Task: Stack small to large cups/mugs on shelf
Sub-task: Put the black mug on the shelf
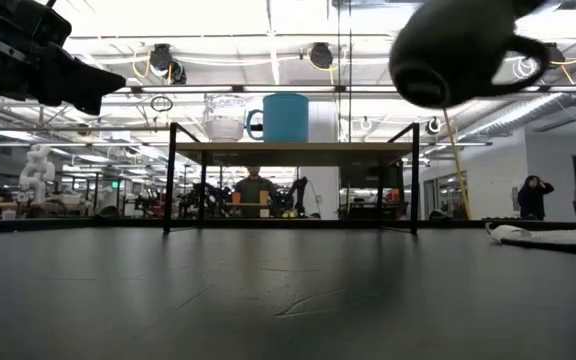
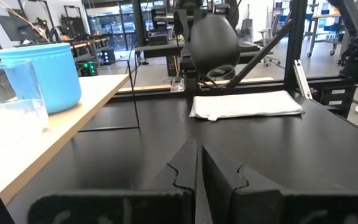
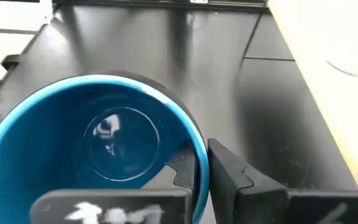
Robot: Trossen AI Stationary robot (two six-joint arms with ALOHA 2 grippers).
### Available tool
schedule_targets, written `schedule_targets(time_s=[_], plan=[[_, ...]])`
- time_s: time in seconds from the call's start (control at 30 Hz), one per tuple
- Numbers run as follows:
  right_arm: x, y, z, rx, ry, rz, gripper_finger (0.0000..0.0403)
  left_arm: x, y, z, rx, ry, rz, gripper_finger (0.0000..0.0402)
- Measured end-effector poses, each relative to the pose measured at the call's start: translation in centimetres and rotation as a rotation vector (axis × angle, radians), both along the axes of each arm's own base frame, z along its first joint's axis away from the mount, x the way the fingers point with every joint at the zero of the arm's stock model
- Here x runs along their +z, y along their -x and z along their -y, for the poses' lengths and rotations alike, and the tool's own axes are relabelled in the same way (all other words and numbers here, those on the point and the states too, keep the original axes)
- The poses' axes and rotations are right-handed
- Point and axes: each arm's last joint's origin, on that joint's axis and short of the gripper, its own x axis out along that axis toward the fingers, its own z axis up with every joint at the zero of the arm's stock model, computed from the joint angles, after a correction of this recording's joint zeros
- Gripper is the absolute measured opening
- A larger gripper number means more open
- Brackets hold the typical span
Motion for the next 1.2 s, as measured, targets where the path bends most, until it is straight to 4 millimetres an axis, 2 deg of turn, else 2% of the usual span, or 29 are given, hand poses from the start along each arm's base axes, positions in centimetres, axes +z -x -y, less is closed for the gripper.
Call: schedule_targets(time_s=[0.17,0.37,0.5,0.73,0.93,1.2], plan=[[-2.1,0.9,0.1,-0.037,-0.023,0.119,0.0011,0.0,0.0,0.0,0.0,0.007,-0.001,0.0026],[-5.6,1.8,0.2,-0.04,-0.013,0.101,0.0011,0.0,0.0,0.0,0.001,0.006,-0.001,0.0026],[-6.8,2.1,0.5,-0.065,-0.025,0.132,0.0011,0.0,0.0,0.0,0.0,-0.008,-0.001,0.0026],[-6.7,1.9,0.8,-0.073,0.043,0.187,0.0011,0.0,0.0,0.0,0.0,-0.032,-0.002,0.0026],[-5.6,1.6,1.7,-0.15,0.143,0.301,0.0011,-0.1,0.0,0.0,-0.001,-0.033,-0.01,0.0026],[-5.8,0.9,3.5,-0.197,0.168,0.294,0.0011,-0.2,0.0,0.0,-0.001,-0.034,-0.016,0.0026]])
